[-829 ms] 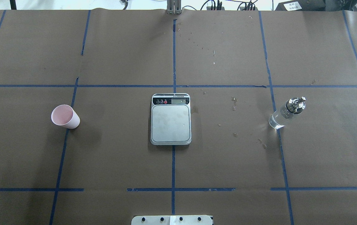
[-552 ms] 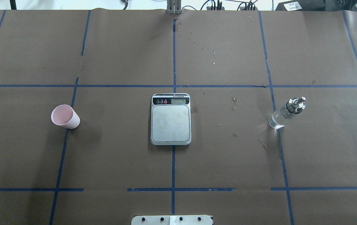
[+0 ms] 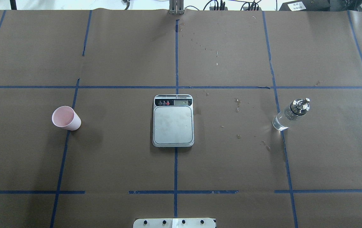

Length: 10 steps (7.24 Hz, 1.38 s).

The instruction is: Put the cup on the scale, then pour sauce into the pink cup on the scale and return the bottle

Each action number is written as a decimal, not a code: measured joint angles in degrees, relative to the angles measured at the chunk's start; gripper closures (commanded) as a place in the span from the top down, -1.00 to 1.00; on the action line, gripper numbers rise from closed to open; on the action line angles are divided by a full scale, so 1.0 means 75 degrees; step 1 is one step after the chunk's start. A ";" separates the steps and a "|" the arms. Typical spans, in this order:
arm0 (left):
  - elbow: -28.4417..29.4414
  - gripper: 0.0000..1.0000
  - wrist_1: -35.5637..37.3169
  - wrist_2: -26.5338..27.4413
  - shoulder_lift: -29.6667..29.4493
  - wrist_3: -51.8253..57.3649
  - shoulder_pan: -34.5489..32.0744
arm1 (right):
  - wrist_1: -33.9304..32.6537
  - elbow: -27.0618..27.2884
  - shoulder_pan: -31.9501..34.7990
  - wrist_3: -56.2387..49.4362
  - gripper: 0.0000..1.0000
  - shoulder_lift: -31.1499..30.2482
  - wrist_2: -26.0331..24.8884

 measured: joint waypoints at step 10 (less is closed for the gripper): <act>0.0786 1.00 -0.4466 -0.0411 -0.2132 -0.1201 0.0669 | 0.3476 -0.0505 -0.0343 0.1558 1.00 0.1129 0.1187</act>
